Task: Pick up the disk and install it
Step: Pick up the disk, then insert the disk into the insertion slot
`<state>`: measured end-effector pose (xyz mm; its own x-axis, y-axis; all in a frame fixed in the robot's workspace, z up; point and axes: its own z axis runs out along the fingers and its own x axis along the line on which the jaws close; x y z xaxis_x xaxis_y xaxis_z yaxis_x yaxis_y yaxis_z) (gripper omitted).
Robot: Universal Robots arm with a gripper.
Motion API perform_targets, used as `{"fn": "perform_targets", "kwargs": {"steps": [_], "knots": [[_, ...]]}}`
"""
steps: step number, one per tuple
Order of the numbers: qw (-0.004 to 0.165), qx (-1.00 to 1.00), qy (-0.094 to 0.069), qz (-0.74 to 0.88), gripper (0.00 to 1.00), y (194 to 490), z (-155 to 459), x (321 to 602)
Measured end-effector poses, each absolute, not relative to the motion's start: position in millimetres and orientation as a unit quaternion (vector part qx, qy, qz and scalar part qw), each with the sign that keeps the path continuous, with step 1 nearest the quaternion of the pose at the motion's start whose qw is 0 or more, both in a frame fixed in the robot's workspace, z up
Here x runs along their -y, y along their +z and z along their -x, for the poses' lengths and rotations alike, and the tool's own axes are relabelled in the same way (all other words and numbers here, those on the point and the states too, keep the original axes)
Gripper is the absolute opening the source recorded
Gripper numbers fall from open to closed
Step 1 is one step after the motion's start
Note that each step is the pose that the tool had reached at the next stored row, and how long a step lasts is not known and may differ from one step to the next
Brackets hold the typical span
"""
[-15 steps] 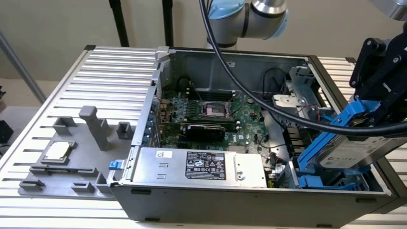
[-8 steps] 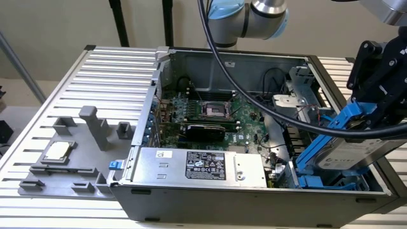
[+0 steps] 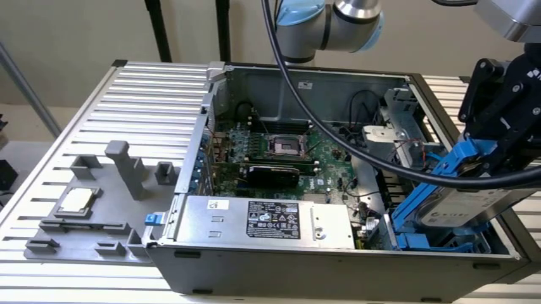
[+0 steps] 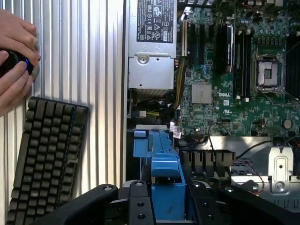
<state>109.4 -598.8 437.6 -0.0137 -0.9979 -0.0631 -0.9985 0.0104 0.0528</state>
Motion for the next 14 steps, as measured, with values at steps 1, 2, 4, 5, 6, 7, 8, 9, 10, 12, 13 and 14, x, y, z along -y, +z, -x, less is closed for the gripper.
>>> {"fn": "perform_targets", "kwargs": {"steps": [1, 2, 4, 5, 6, 7, 8, 9, 10, 12, 13, 14], "knots": [[0.004, -0.711, 0.041, 0.702, 0.33, 437.3, -109.4, 598.8], [0.004, -0.711, 0.041, 0.702, 0.33, 437.0, -109.4, 598.8], [0.004, -0.711, 0.041, 0.702, 0.33, 436.3, -109.4, 598.8], [0.004, -0.711, 0.041, 0.702, 0.33, 435.8, -109.4, 598.7], [0.004, -0.711, 0.041, 0.702, 0.33, 435.3, -109.4, 598.7], [0.004, -0.711, 0.041, 0.702, 0.33, 434.8, -109.4, 598.6], [0.004, -0.711, 0.041, 0.702, 0.33, 434.4, -109.4, 598.5], [0.004, -0.711, 0.041, 0.702, 0.33, 434.2, -109.4, 598.4], [0.004, -0.711, 0.041, 0.702, 0.33, 434.0, -109.4, 598.2], [0.004, -0.711, 0.041, 0.702, 0.33, 433.6, -109.4, 597.7], [0.004, -0.711, 0.041, 0.702, 0.33, 433.4, -109.4, 597.4], [0.004, -0.711, 0.041, 0.702, 0.33, 433.1, -109.4, 597.2]]}}
